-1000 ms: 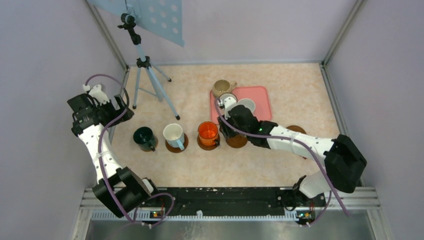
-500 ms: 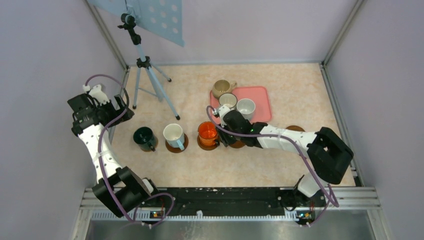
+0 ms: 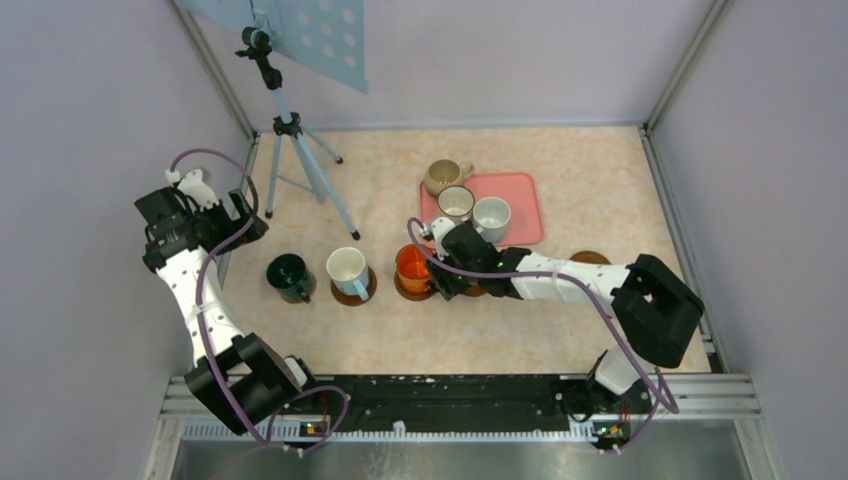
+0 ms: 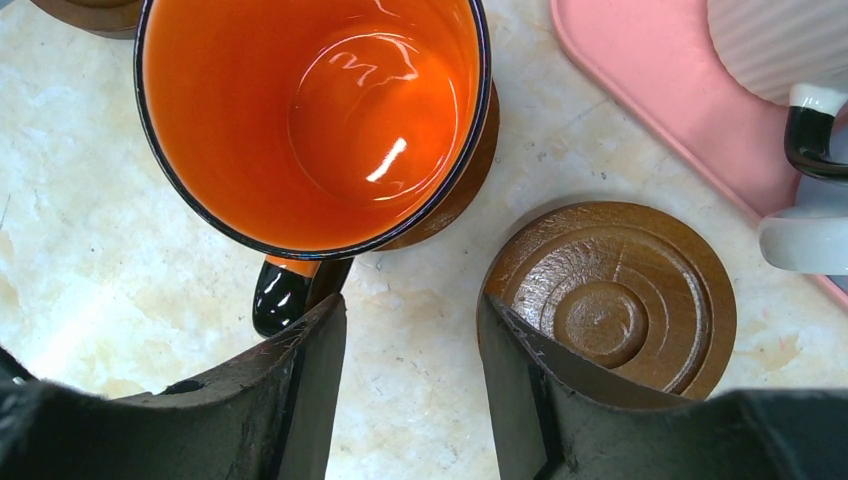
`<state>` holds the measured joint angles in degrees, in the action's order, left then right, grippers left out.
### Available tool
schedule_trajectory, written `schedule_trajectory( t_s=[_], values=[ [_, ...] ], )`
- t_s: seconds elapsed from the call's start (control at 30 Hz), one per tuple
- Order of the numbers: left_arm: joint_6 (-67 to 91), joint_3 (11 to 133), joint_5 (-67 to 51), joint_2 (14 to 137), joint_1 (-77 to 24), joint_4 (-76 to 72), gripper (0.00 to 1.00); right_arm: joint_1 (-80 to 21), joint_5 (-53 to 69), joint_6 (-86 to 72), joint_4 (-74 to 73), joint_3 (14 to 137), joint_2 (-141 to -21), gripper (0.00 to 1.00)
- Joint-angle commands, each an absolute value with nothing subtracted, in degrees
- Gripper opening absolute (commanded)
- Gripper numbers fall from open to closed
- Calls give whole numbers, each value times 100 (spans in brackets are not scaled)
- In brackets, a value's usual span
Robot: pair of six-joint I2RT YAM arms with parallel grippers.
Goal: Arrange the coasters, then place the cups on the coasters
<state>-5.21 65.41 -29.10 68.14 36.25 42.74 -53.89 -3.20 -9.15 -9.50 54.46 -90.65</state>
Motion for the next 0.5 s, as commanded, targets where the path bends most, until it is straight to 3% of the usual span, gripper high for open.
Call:
schedule_trajectory(
  t_s=[0.0,0.47],
  values=[
    [-526,6505,-2950,6736,3599,4201,99,-5428,-417,-861,-957,5720,-9016,52],
    [-487,6537,-3143,6804,3596,4162,99,-4488,-456,-457,-1764,6620,-8199,58]
  ],
)
